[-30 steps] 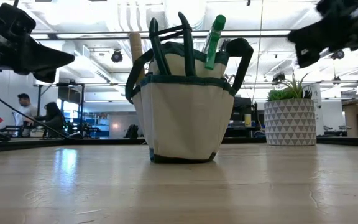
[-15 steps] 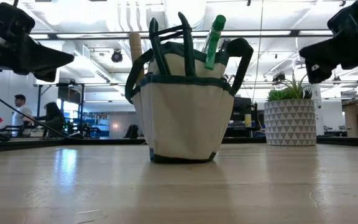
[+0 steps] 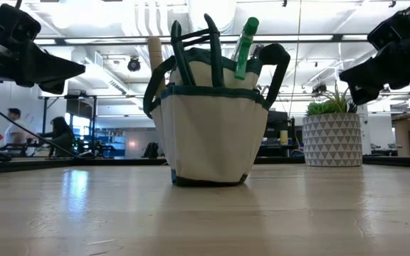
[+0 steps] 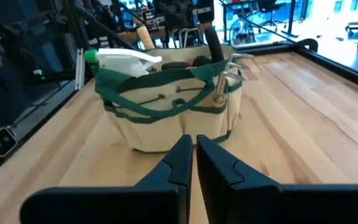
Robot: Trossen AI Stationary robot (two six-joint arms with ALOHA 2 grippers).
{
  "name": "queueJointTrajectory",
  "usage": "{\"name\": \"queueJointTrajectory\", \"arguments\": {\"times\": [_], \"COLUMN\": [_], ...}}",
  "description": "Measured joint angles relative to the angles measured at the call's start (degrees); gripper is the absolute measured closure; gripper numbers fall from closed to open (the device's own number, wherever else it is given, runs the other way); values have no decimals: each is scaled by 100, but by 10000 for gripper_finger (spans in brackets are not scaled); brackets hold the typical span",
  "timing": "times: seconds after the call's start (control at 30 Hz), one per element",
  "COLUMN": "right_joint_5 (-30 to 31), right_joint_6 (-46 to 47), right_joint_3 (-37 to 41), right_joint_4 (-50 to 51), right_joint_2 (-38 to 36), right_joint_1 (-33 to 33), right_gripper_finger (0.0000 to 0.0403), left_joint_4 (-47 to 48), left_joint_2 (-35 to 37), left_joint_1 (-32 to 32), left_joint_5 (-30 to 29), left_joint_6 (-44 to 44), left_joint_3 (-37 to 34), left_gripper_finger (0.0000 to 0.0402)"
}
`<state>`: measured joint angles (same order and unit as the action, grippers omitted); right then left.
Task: Pick & Place Garden tools in Gardening bag
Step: Return to Home Position
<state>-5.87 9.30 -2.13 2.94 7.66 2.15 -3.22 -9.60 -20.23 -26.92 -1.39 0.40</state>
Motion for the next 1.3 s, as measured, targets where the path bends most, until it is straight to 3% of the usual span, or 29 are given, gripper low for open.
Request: {"name": "queueJointTrajectory", "arguments": {"times": [1.3], "right_joint_5": [-9], "right_joint_6": [13], "right_joint_3": [0], "right_joint_4": [-15], "right_joint_2": [35], "right_joint_1": [0], "right_gripper_finger": [385], "left_joint_4": [-172], "left_joint_2": [2], "left_joint_1": [2], "left_joint_5": [-10], "left_joint_6": [13], "left_joint_3": [0], "left_gripper_finger": [390]}}
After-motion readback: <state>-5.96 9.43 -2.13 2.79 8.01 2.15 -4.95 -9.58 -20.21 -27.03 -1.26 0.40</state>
